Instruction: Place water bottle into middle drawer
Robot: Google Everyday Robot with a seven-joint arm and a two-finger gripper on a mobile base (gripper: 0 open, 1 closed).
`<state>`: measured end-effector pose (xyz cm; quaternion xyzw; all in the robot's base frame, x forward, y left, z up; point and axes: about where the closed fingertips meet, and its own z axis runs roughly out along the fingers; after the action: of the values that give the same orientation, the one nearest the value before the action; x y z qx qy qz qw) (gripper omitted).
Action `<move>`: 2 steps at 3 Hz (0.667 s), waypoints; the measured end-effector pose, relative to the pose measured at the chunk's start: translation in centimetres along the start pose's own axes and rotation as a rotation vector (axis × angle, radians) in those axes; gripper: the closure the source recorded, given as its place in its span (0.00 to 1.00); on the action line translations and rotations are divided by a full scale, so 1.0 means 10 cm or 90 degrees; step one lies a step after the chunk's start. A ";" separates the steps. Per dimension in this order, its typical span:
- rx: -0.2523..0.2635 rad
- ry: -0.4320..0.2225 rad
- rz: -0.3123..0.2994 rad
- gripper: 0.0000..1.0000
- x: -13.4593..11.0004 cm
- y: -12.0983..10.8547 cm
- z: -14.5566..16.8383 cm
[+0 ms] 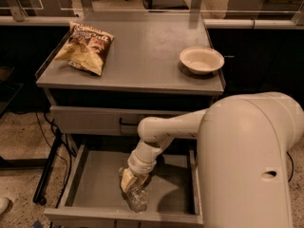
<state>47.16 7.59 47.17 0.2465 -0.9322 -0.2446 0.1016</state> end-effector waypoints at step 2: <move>-0.030 0.017 0.060 1.00 -0.04 -0.35 0.37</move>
Offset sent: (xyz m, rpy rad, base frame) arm 0.0055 -0.0194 -0.0688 -0.0042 0.1234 -0.1075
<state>47.81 6.68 42.15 0.2034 -0.9354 -0.2579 0.1308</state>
